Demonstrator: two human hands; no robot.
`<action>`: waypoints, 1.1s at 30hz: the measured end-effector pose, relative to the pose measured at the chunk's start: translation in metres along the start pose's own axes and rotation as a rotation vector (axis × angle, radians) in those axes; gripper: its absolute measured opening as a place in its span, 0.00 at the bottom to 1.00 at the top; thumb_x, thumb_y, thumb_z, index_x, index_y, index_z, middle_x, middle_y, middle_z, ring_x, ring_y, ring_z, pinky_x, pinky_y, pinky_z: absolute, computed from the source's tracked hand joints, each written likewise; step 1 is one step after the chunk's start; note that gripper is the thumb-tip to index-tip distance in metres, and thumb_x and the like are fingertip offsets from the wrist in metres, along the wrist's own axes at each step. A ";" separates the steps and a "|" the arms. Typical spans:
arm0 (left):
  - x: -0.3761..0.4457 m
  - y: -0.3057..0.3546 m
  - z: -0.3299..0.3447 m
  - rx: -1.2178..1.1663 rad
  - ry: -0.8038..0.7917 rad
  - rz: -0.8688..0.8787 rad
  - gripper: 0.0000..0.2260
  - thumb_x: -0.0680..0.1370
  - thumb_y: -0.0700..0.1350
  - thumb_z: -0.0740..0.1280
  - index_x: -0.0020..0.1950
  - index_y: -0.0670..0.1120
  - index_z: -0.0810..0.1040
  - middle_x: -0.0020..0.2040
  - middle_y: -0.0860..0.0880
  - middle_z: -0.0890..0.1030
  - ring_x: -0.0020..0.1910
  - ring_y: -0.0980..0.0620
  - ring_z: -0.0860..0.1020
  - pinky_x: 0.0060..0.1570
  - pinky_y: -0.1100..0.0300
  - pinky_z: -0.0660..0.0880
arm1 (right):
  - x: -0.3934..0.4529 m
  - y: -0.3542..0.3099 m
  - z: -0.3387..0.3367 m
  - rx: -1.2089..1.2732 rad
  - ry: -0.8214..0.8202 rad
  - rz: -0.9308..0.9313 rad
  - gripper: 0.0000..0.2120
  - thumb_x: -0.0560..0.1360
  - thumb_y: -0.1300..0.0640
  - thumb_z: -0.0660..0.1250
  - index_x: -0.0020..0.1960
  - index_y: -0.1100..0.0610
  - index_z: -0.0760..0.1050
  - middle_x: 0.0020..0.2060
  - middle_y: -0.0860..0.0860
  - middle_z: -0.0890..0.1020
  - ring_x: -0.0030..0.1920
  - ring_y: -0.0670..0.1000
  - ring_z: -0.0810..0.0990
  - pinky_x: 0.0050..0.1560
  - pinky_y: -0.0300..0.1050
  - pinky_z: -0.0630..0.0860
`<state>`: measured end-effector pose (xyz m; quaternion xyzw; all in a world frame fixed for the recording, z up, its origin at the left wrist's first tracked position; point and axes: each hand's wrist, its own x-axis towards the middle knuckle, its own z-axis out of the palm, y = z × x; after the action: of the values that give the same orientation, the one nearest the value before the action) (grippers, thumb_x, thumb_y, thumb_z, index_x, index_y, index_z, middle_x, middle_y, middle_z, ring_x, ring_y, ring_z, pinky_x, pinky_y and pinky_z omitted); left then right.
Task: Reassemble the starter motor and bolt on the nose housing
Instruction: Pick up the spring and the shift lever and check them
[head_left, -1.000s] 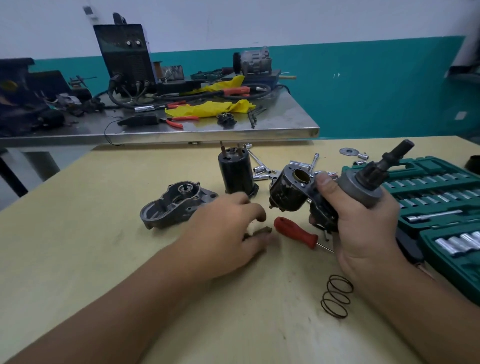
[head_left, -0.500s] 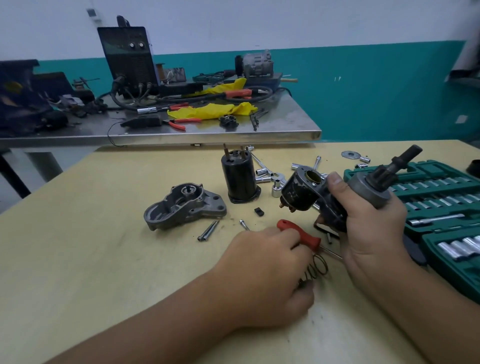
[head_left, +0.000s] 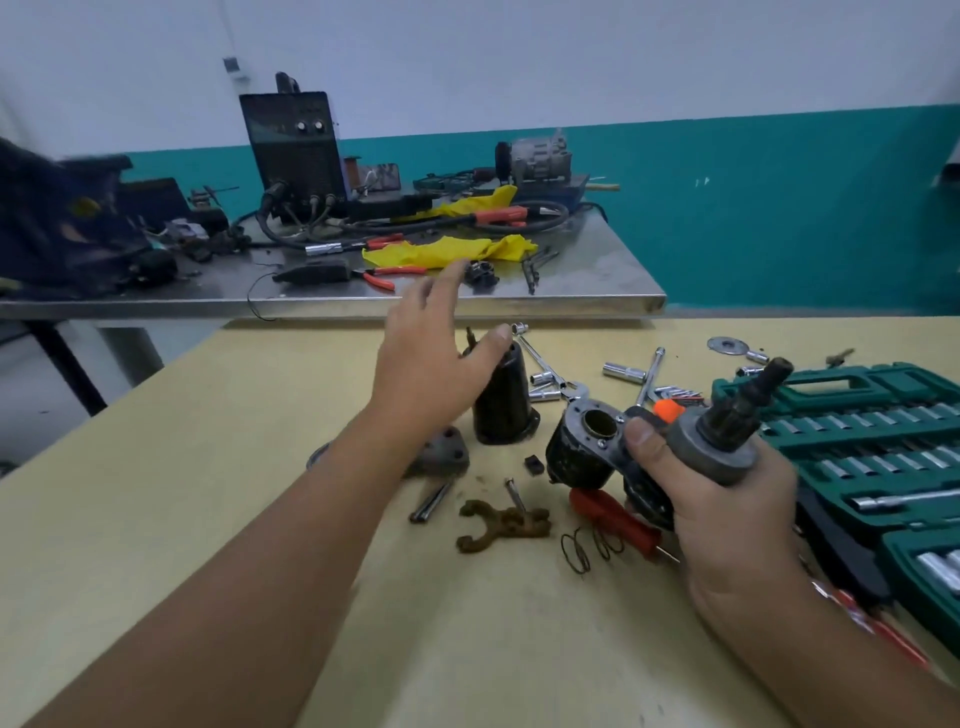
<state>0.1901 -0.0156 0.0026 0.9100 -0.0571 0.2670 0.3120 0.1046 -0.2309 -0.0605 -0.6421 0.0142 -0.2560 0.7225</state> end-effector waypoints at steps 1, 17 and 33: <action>0.012 0.000 0.003 -0.063 -0.107 -0.027 0.28 0.80 0.59 0.68 0.78 0.57 0.67 0.73 0.50 0.72 0.72 0.48 0.70 0.64 0.52 0.71 | 0.000 0.001 0.000 -0.015 -0.011 -0.002 0.34 0.51 0.27 0.80 0.42 0.53 0.82 0.39 0.53 0.87 0.42 0.56 0.87 0.45 0.60 0.84; 0.019 -0.025 0.015 -0.147 -0.058 -0.047 0.18 0.71 0.51 0.81 0.59 0.54 0.84 0.52 0.54 0.81 0.47 0.58 0.77 0.49 0.68 0.74 | 0.007 0.015 -0.006 -0.019 -0.034 0.008 0.35 0.51 0.27 0.81 0.45 0.53 0.83 0.42 0.54 0.87 0.45 0.57 0.88 0.44 0.63 0.84; -0.064 -0.102 -0.063 0.401 -0.485 0.034 0.37 0.65 0.79 0.61 0.66 0.60 0.80 0.78 0.50 0.65 0.74 0.47 0.63 0.70 0.45 0.70 | 0.003 0.006 -0.003 -0.028 -0.049 -0.030 0.37 0.51 0.26 0.80 0.48 0.52 0.83 0.47 0.53 0.88 0.49 0.56 0.87 0.51 0.67 0.83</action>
<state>0.1347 0.0993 -0.0434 0.9894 -0.0912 0.0532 0.0993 0.1085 -0.2342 -0.0660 -0.6582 -0.0095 -0.2509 0.7097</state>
